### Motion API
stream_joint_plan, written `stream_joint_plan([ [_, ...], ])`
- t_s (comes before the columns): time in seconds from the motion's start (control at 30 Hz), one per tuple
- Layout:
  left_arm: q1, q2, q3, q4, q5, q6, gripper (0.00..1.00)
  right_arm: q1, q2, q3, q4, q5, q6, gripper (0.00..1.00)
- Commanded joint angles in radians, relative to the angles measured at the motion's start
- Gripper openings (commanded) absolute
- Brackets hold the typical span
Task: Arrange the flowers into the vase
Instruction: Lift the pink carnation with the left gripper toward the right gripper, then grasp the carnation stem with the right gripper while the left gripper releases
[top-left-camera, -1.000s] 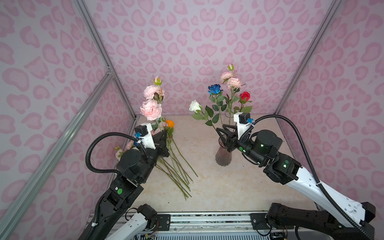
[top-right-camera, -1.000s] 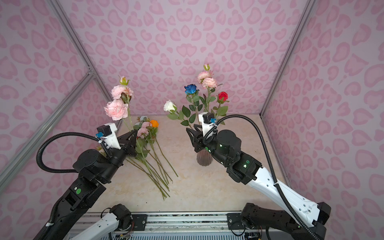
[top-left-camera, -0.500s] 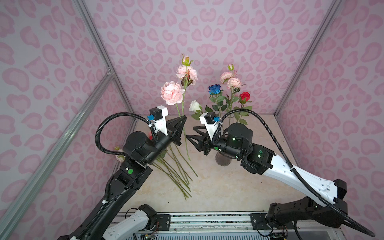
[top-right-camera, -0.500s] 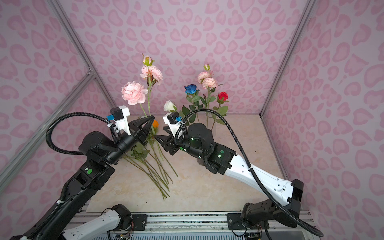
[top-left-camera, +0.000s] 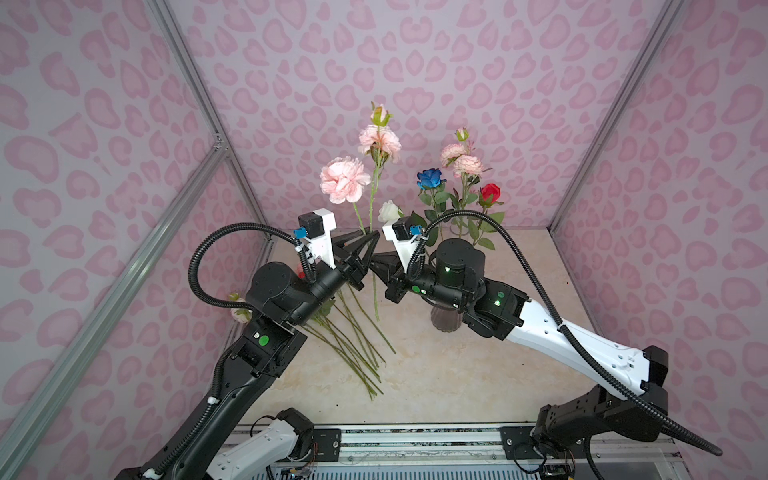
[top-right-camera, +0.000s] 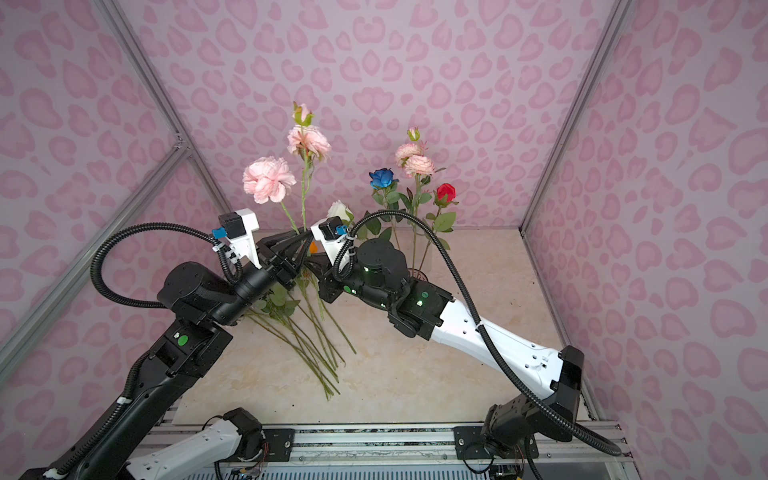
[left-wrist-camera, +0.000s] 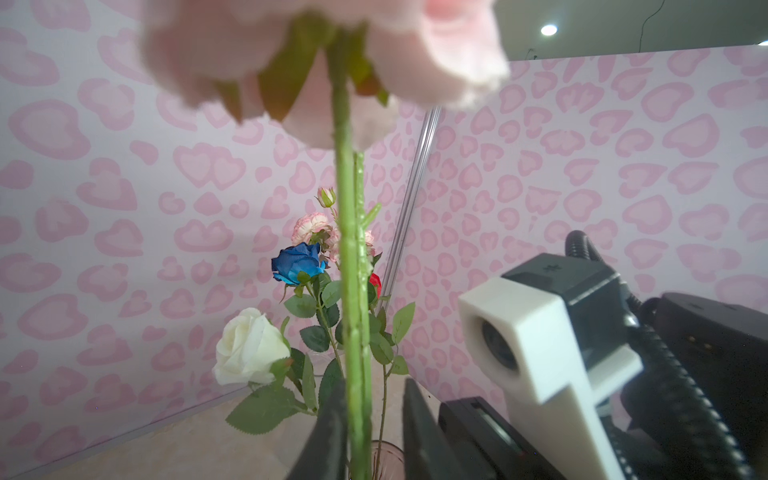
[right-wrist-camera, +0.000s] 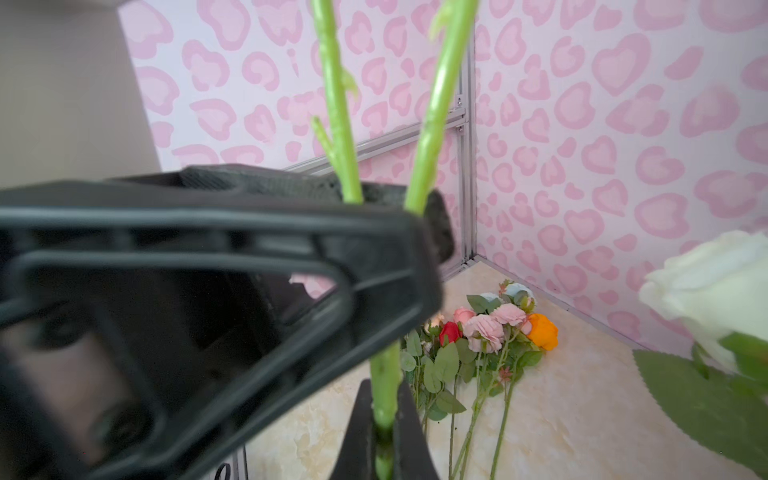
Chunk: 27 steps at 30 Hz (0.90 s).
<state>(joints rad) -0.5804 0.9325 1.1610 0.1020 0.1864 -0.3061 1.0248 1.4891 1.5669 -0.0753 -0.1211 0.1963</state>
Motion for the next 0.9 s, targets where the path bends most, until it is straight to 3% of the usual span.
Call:
stream_joint_plan([
  [0.0, 0.001, -0.017, 0.023, -0.048, -0.024, 0.025, 0.71, 0.001, -0.007, -0.005, 0.052, 0.05, -0.009, 0.01],
  [0.03, 0.001, -0.031, 0.026, -0.082, -0.039, 0.051, 0.84, 0.001, -0.014, -0.012, 0.055, 0.068, -0.013, 0.01],
  [0.07, 0.001, -0.051, 0.022, -0.112, -0.062, 0.068, 0.86, 0.001, -0.024, -0.021, 0.062, 0.091, -0.02, 0.01],
  [0.3, 0.001, -0.255, -0.135, -0.162, -0.248, 0.055, 0.89, 0.001, -0.09, -0.051, 0.055, 0.234, -0.122, 0.01],
  [0.47, 0.001, -0.344, -0.216, -0.207, -0.361, 0.049, 0.9, -0.02, -0.165, -0.129, 0.049, 0.381, -0.283, 0.01],
  [0.67, 0.001, -0.328, -0.25, -0.197, -0.375, 0.023, 0.9, -0.113, -0.276, -0.286, 0.144, 0.491, -0.318, 0.01],
  [0.87, 0.001, -0.243, -0.235, -0.183, -0.361, 0.037, 0.9, -0.265, -0.322, -0.405, 0.22, 0.45, -0.232, 0.0],
])
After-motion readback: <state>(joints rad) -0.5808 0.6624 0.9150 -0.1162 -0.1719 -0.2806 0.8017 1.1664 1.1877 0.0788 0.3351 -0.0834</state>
